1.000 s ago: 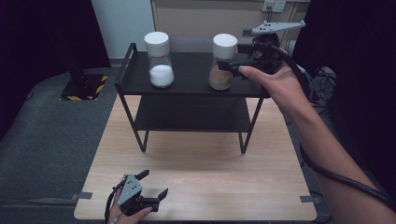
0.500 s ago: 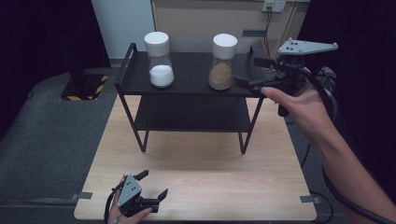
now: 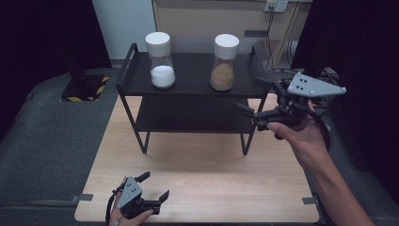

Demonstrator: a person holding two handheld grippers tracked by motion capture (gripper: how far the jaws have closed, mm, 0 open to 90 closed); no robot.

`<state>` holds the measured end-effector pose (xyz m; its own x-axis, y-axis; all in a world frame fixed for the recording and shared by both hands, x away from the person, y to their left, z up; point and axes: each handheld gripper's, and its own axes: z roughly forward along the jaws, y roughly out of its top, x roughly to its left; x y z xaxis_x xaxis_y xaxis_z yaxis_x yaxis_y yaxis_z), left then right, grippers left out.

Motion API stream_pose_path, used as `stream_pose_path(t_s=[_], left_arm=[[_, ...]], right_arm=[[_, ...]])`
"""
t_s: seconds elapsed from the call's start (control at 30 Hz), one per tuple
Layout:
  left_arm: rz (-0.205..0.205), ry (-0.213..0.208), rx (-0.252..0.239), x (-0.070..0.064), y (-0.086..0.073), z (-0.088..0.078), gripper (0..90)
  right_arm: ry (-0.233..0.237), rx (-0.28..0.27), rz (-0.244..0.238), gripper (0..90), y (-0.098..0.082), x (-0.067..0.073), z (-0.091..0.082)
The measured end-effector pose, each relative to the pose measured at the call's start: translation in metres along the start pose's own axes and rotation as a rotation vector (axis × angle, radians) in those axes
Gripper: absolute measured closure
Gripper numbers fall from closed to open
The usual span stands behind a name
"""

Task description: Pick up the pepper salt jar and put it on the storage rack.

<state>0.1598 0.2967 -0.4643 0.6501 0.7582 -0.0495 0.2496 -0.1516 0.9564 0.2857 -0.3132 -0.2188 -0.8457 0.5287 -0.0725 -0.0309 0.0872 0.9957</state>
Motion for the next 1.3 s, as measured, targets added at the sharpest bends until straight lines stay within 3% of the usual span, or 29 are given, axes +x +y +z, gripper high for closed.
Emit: stream_pose_path(t_s=[0.3, 0.43, 0.6, 0.7, 0.77, 0.83, 1.2, 1.3], left_arm=[[-0.011, -0.001, -0.001, -0.002, -0.002, 0.002, 2.8], [-0.016, 0.001, -0.003, -0.002, -0.004, 0.002, 2.8], [-0.022, 0.012, -0.011, -0.001, -0.005, 0.000, 2.7], [-0.017, 0.010, -0.011, 0.000, -0.005, -0.001, 2.7], [-0.018, 0.013, -0.011, 0.000, -0.005, -0.002, 2.7], [-0.022, 0.023, -0.014, 0.001, -0.005, -0.003, 2.7], [-0.036, 0.045, -0.006, -0.001, -0.009, -0.001, 2.8], [-0.036, 0.049, -0.006, -0.002, -0.010, -0.001, 2.8]], right_arm=[[0.038, -0.015, 0.002, 5.0, -0.034, 0.008, -0.008], [0.031, 0.012, 0.008, 5.0, -0.052, 0.010, -0.009], [0.030, 0.019, 0.045, 5.6, -0.085, 0.013, -0.012], [0.028, 0.038, 0.043, 6.0, -0.107, 0.015, -0.012], [0.015, 0.044, 0.041, 6.0, -0.121, 0.018, -0.012], [0.005, 0.052, 0.072, 5.6, -0.141, 0.021, -0.013], [-0.076, 0.132, 0.066, 5.1, -0.191, 0.033, -0.020], [-0.092, 0.141, 0.096, 5.0, -0.206, 0.035, -0.025]])
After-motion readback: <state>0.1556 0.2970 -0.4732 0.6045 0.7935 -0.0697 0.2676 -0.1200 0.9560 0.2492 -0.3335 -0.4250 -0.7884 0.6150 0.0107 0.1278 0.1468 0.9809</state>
